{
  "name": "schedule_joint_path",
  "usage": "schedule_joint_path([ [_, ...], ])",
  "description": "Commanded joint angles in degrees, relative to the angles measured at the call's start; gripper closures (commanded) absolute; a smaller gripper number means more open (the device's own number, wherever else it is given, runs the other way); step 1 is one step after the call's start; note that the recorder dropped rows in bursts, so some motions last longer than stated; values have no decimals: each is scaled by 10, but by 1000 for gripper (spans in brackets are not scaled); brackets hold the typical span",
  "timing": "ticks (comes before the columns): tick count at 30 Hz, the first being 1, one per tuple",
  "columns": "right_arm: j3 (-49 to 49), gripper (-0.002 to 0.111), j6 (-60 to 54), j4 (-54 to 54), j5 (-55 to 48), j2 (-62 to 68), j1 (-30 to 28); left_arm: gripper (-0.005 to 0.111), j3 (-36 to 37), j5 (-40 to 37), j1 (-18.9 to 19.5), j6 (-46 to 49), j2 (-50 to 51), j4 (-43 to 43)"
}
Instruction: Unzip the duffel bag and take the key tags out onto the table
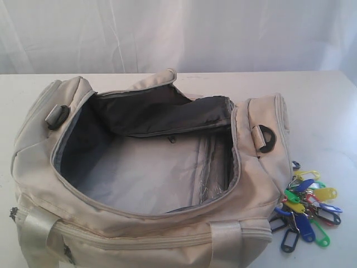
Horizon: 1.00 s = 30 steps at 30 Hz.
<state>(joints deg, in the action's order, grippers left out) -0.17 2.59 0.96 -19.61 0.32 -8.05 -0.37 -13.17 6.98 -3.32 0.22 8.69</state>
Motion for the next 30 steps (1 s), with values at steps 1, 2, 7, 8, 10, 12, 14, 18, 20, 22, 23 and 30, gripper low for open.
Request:
schedule_joint_path([
  [1, 2, 108, 3, -6, 6, -3, 1, 107, 4, 3, -13, -4, -2, -43],
  [2, 2, 108, 3, -6, 6, -3, 1, 107, 4, 3, -14, -4, -2, -64],
  [7, 2, 108, 3, -6, 6, -3, 1, 107, 4, 3, -17, -4, -2, -98],
  [8, 2, 108, 3, -6, 6, -3, 1, 107, 4, 3, -17, -4, -2, -99],
  [10, 2, 108, 3, -6, 6, -3, 1, 107, 4, 3, -17, -4, -2, -126],
  [12, 2, 108, 3, -6, 6, -3, 1, 107, 4, 3, -17, -4, -2, -169],
  [14, 2, 108, 3, -6, 6, -3, 1, 107, 4, 3, -17, -4, -2, -169],
  [18, 2, 108, 3, -6, 5, -3, 1, 107, 4, 3, -17, -4, -2, -169],
  [20, 2, 108, 3, -6, 2, -3, 1, 107, 4, 3, -17, -4, -2, -169],
  [22, 2, 108, 3, -6, -4, -3, 1, 107, 4, -1, -17, -4, -2, -169],
  [23, 2, 108, 3, -6, -4, -3, 1, 107, 4, 2, -17, -4, -2, -169],
  [30, 2, 108, 3, -6, 0, -3, 0, 107, 4, 10, -17, -57, -2, -157],
])
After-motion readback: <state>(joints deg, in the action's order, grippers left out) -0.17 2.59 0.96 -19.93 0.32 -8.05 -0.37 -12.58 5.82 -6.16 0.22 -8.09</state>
